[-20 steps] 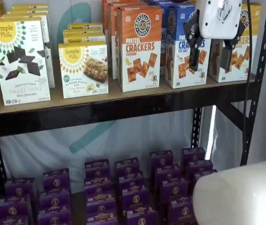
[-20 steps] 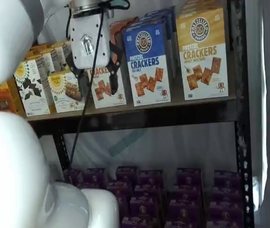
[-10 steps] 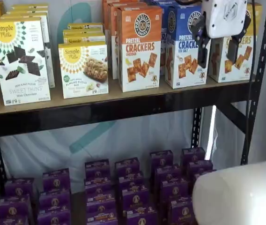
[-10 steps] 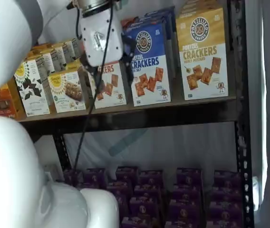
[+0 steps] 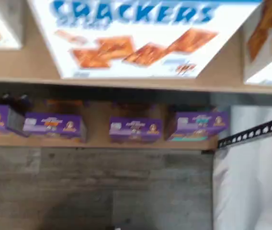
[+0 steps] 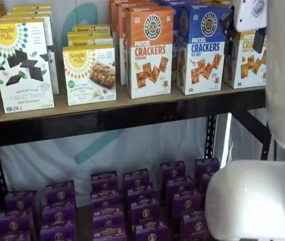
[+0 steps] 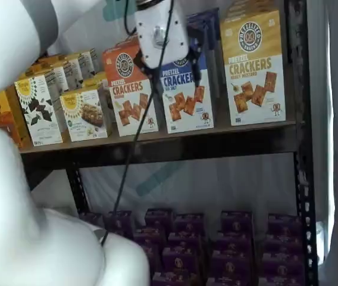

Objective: Retrieve the yellow and white box located on the top shelf, the sixth one from the left

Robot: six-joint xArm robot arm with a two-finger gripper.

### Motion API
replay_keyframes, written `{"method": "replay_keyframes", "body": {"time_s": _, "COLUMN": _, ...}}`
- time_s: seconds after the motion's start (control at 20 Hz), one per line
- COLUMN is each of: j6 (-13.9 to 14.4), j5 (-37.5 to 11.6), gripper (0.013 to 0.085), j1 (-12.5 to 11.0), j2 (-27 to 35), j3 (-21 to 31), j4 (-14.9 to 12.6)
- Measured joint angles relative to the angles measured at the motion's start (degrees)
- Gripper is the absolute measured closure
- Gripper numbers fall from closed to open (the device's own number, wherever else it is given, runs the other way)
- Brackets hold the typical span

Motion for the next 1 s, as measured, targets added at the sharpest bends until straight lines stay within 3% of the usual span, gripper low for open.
{"method": "replay_keyframes", "body": {"time_s": 0.1, "j6": -2.8, "j5": -2.0, "gripper": 0.013, "j1": -3.0, "j2": 2.4, "j3": -1.5, "j4": 0.6}}
{"method": "replay_keyframes", "body": {"time_s": 0.4, "j6": -7.6, "j5": -4.4, "gripper": 0.013, "j1": -8.2, "j2": 7.4, "j3": -5.4, "j4": 2.4}}
{"method": "replay_keyframes", "body": {"time_s": 1.0, "j6": -13.0, "j5": -5.8, "gripper": 0.013, "j1": -13.9, "j2": 14.3, "j3": -11.8, "j4": 5.2}}
